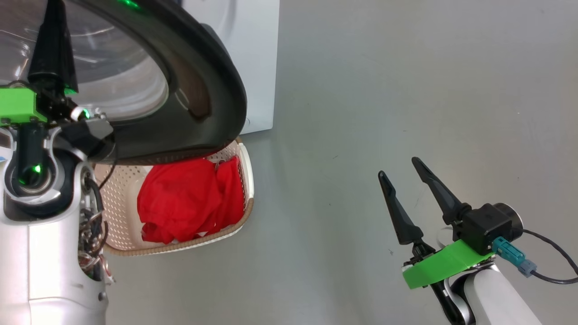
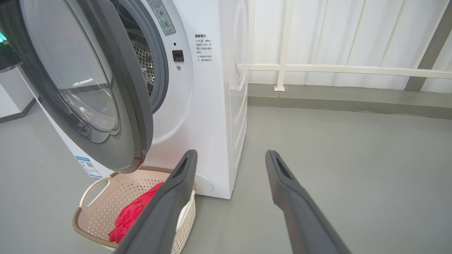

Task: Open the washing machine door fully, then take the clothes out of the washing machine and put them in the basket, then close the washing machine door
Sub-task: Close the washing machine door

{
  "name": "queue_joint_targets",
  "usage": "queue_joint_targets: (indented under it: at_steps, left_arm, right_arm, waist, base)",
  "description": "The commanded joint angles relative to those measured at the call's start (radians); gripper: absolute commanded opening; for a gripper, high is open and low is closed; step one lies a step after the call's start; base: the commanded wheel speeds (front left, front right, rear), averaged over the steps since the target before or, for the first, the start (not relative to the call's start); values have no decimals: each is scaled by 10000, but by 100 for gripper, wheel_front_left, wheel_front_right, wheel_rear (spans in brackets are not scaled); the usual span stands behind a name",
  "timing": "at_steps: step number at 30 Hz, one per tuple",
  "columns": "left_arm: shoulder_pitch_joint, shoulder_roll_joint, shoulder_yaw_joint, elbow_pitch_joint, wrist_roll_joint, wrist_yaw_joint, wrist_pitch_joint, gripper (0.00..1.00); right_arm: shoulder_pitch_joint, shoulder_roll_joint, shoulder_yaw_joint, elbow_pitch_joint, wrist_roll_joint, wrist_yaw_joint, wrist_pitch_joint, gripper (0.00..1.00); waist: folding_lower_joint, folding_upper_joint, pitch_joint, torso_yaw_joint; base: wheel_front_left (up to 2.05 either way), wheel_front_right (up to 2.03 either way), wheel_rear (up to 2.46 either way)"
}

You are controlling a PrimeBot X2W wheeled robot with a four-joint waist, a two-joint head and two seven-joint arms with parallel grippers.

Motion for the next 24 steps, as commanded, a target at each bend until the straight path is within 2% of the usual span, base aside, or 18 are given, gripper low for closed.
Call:
queue_joint_targets:
  at_steps: [1,4,5,6,7,12,15,18,19,24]
  left_arm:
    - [-328,331,186,-228,75,-137,111,0]
    - [-211,330,162,-210,39,-180,218,0]
    - [-146,332,157,-225,13,-192,275,8]
    - [-66,332,161,-246,-13,-205,320,52]
    - [32,330,165,-281,-32,-198,352,100]
    - [667,547,6,-504,269,-235,480,100]
    - [1110,820,-146,-669,828,-315,296,100]
    - [1621,1115,-450,-823,1674,-434,-40,100]
    - [1979,1379,-701,-974,2448,-627,-408,100]
    - [2937,1833,-1371,-1343,4259,-1029,-1363,100]
  right_arm:
    - [-256,-52,225,-224,-60,44,-65,100]
    - [-236,-37,205,-187,-58,44,-65,100]
    - [-226,-31,191,-169,-58,44,-65,100]
    - [-212,-26,175,-149,-61,44,-65,100]
    - [-194,-19,164,-134,-63,44,-65,100]
    - [-72,12,168,-61,-44,44,-65,100]
    - [12,30,185,-8,1,44,-65,100]
    - [117,50,116,62,30,44,-65,100]
    - [191,61,86,98,23,44,-65,100]
    - [436,84,-37,153,-21,44,-65,100]
  waist:
    - [0,0,-19,35]
    - [0,0,-98,85]
    - [0,0,-144,105]
    - [0,0,-204,130]
    - [0,0,-251,149]
    - [0,0,-601,264]
    - [0,0,-840,328]
    - [0,0,-1112,405]
    - [0,0,-1287,455]
    - [0,0,-1782,584]
  base:
    - [0,0,0]
    - [0,0,0]
    - [0,0,0]
    - [0,0,0]
    - [0,0,0]
    - [0,0,0]
    - [0,0,0]
    - [0,0,0]
    - [0,0,0]
    - [0,0,0]
